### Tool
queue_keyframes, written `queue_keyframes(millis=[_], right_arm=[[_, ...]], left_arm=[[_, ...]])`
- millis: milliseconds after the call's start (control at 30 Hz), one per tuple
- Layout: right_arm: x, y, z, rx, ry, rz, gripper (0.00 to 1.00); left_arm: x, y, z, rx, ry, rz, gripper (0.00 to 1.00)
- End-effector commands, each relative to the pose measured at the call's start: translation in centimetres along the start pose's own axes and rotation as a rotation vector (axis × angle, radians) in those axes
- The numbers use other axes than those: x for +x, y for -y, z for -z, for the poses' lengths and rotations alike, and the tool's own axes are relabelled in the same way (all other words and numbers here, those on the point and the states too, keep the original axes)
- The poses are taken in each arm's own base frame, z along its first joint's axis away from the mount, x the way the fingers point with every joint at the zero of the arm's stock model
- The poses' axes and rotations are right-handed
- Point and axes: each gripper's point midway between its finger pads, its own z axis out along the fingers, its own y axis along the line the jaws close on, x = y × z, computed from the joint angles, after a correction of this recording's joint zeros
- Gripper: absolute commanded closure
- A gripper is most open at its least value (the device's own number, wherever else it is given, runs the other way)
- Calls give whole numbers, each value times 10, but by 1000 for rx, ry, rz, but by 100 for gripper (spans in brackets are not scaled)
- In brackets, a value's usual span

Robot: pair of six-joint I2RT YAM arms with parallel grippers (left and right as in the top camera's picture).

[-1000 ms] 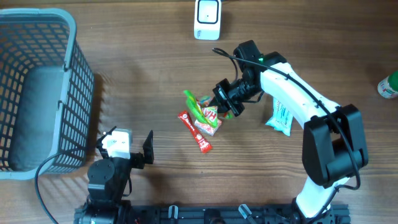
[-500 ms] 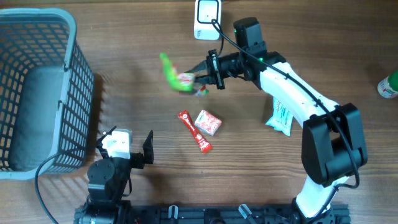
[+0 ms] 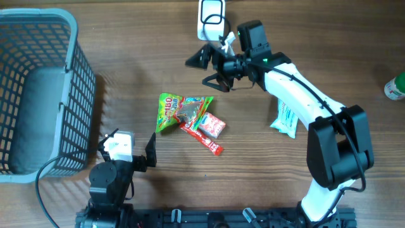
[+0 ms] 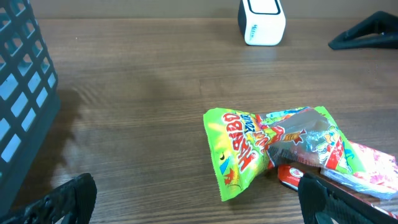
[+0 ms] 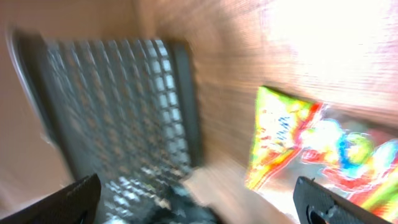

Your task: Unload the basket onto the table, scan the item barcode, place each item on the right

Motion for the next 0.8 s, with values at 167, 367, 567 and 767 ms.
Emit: queue_keyframes(millis=[167,367,567,767], right_arm=[[-3,49,50,613,-189,926,1],[-5,-25,20,634,-141,1275,0],[26,1,-23,881,-282,1432,0],[64,48,-62,886,-501,1418,0]], left_arm=[[1,3,-1,16,2,8,0],[1,3,-1,16,2,8,0],[1,3,-1,16,2,8,0],[1,3,-1,16,2,8,0]])
